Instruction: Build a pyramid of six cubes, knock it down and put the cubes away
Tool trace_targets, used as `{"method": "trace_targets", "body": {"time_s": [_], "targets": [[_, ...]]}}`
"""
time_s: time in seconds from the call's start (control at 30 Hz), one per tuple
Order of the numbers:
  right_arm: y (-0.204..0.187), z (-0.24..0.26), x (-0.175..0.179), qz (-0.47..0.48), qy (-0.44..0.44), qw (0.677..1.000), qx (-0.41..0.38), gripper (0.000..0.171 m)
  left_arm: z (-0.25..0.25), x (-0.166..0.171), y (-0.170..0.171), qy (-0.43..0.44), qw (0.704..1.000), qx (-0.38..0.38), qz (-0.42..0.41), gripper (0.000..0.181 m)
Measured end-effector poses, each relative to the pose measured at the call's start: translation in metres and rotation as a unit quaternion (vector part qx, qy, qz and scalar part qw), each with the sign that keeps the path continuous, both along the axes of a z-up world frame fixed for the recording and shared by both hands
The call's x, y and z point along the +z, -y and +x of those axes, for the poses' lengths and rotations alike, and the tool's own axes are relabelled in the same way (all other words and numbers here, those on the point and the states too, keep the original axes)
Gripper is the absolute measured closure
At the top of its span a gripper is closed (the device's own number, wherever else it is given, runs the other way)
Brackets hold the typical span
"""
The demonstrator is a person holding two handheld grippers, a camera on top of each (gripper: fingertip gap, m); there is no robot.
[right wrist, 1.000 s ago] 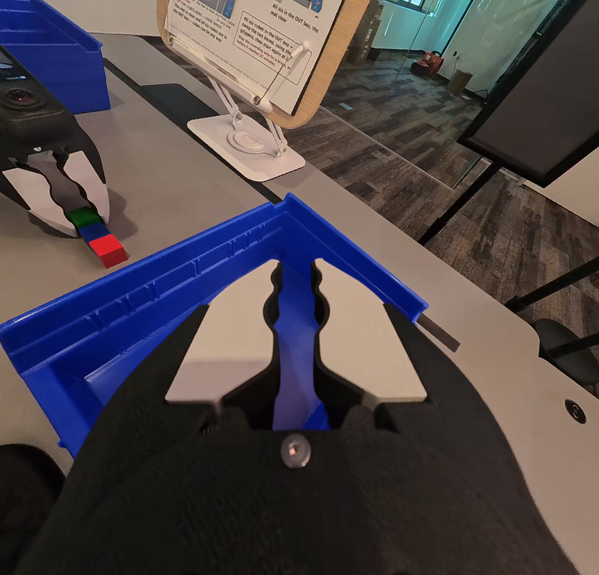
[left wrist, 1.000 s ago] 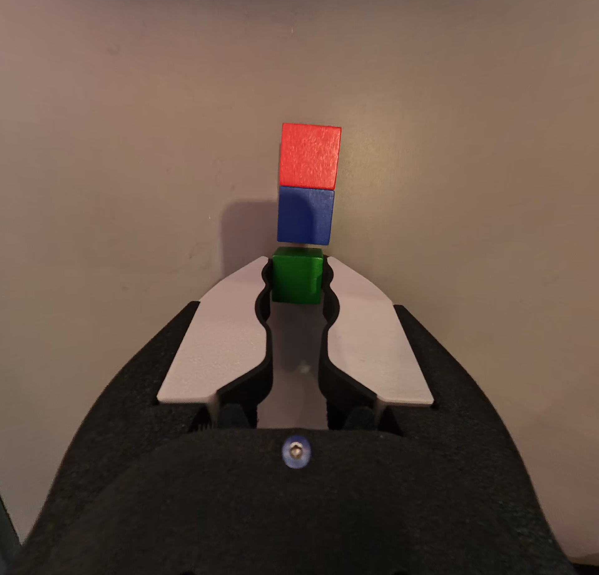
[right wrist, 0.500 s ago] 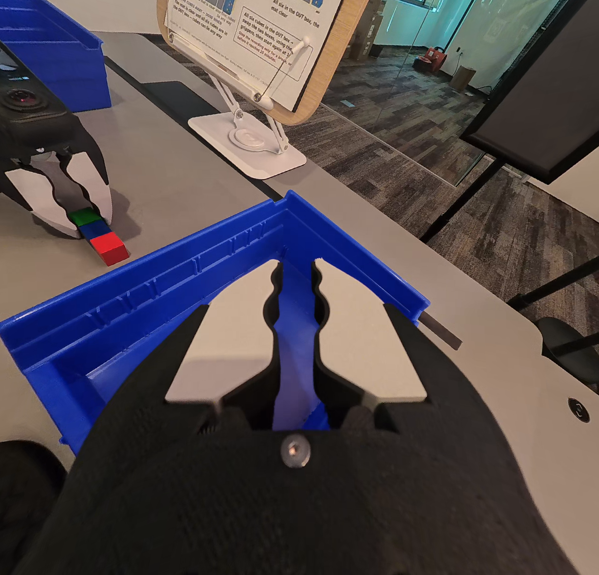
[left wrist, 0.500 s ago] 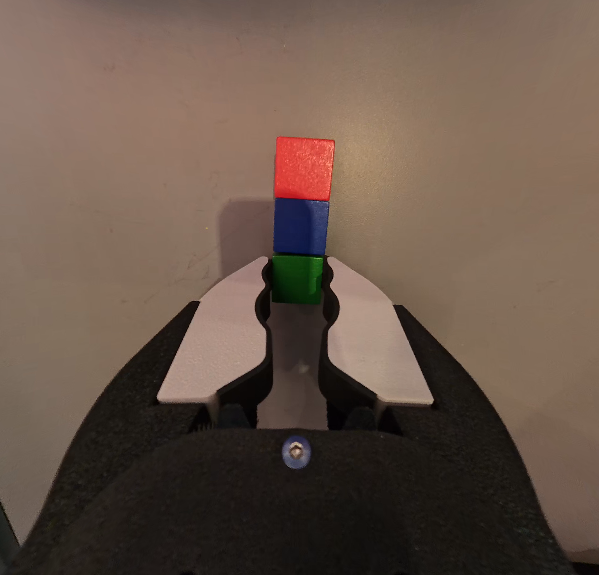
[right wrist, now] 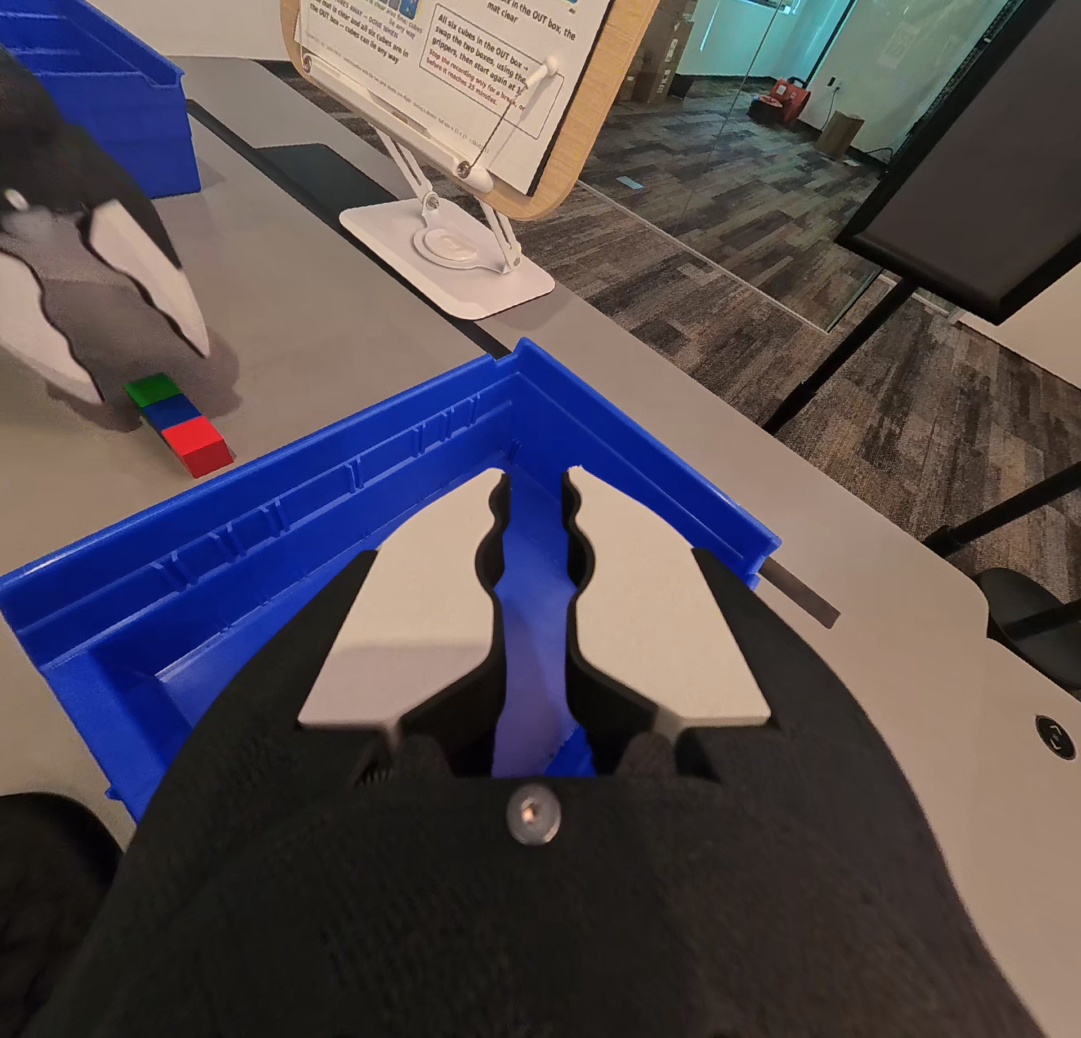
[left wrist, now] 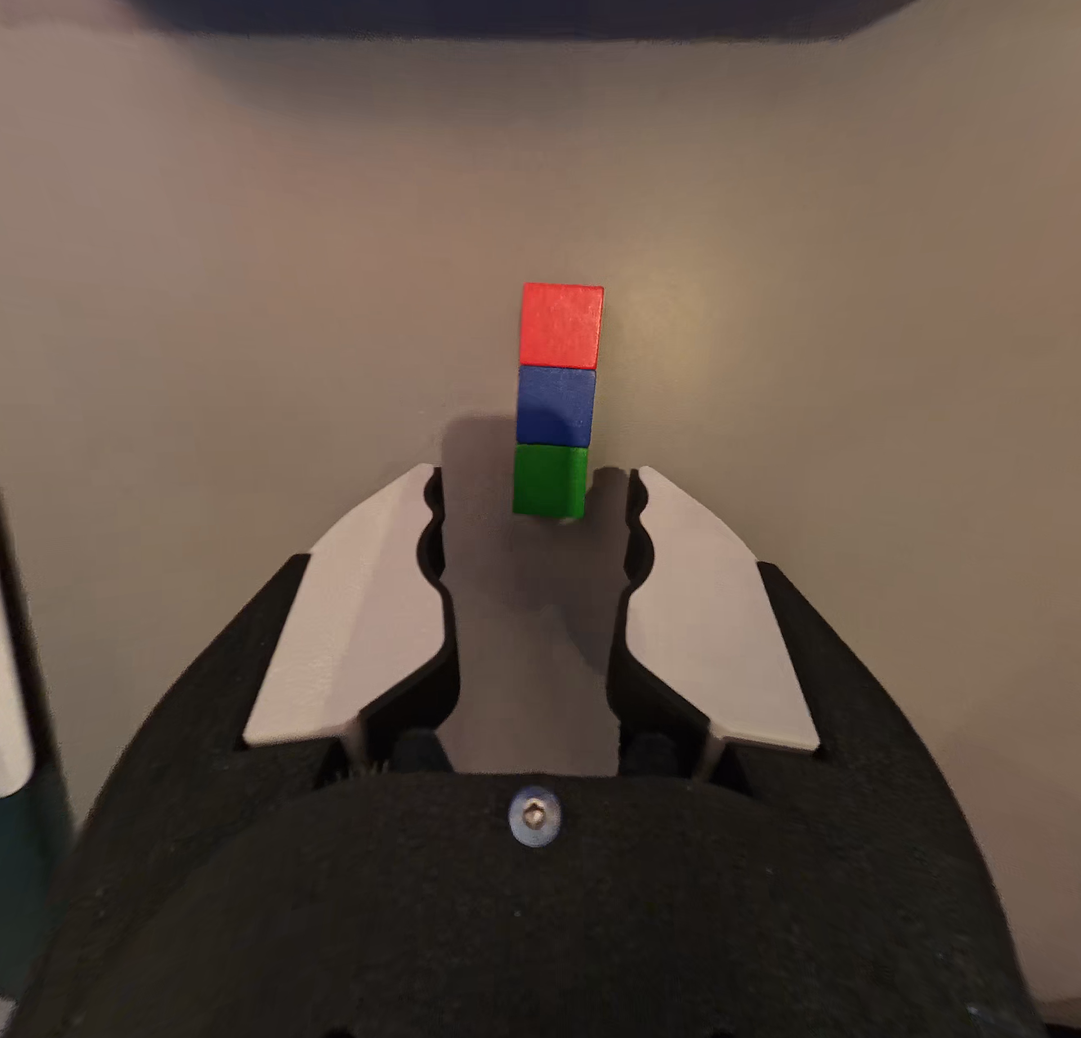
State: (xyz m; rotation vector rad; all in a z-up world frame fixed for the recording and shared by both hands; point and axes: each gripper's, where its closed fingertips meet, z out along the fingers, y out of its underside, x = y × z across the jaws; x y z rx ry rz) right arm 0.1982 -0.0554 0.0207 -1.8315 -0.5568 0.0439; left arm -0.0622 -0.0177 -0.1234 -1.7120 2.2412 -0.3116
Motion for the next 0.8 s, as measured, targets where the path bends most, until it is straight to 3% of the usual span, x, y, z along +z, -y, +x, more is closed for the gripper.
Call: {"method": "trace_targets", "body": {"time_s": [0.1,0.2,0.3,0.37,0.43,0.53,0.67,0.8], "targets": [[0.000,0.001,-0.002,-0.003,0.002,1.000,-0.001,0.154,-0.006,0.055,-0.004,0.078,0.996,0.025,0.018,0.127],[0.000,0.001,-0.002,-0.002,0.001,1.000,-0.001,0.154,-0.042,0.125,-0.027,0.169,0.978,0.091,0.088,0.129],[0.000,0.000,-0.001,0.000,-0.004,1.000,0.000,0.154,-0.123,0.180,-0.070,0.195,0.945,0.203,0.164,0.130],[-0.001,-0.002,-0.001,0.001,-0.005,1.000,0.002,0.154,-0.193,0.194,-0.108,0.159,0.918,0.296,0.210,0.137],[-0.003,-0.005,0.000,0.000,-0.003,1.000,0.005,0.154,-0.249,0.178,-0.133,0.097,0.910,0.351,0.198,0.136],[-0.006,-0.012,-0.003,-0.009,0.011,1.000,0.011,0.154,-0.293,0.128,-0.156,0.019,0.930,0.324,0.176,0.133],[-0.007,-0.019,-0.004,-0.015,0.022,0.999,0.017,0.154,-0.311,0.057,-0.167,-0.035,0.956,0.266,0.118,0.136],[-0.004,-0.021,-0.004,-0.015,0.024,1.000,0.014,0.154,-0.311,0.029,-0.182,-0.037,0.965,0.233,0.116,0.147]]}}
